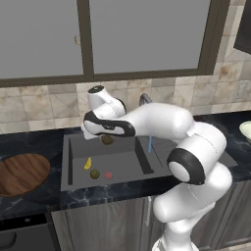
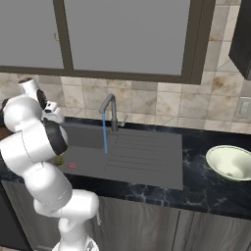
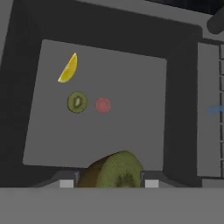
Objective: Pick the kiwis from the sink and place them in one bowl. Place the lemon wedge in the other bowl. Then turn off the sink faucet.
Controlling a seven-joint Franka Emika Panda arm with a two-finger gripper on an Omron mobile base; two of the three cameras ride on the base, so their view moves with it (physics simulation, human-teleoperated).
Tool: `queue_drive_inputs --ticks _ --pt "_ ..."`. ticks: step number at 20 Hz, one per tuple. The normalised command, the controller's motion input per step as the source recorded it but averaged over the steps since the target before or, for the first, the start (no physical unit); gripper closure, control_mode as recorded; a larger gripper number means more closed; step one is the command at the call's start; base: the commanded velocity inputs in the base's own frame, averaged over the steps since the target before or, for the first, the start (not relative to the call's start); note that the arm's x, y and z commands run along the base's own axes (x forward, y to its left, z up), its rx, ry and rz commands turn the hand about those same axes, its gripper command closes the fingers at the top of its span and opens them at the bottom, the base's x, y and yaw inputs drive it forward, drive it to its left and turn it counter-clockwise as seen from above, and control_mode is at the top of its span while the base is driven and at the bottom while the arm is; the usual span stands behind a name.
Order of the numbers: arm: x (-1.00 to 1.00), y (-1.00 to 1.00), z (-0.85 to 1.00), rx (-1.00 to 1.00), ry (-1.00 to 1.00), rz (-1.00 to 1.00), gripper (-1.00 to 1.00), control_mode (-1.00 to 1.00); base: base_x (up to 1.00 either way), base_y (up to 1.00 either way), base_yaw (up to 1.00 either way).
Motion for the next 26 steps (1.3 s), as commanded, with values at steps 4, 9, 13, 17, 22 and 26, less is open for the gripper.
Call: queue_drive_inputs --ticks 4,9,13,17,22,26 --pt "-0.28 0.6 0.26 0.13 -0.06 0.0 1.0 -1.0 0.0 0.0 0.0" --pt "-0.25 0.66 0.19 0.13 -0.07 0.0 1.0 -1.0 0.0 0.0 0.0" --pt "-0.25 0.7 0.18 0.12 -0.04 0.0 1.0 -1.0 0.0 0.0 0.0" --pt "-0.23 0.7 0.1 0.09 -0.02 0.0 1.0 -1.0 0.0 0.0 0.0" --pt "-0.22 0.71 0.0 0.07 -0.03 0.0 1.0 -1.0 0.0 0.0 0.0" --pt "-0.17 0.69 0.01 0.05 -0.02 0.0 1.0 -1.0 0.0 0.0 0.0"
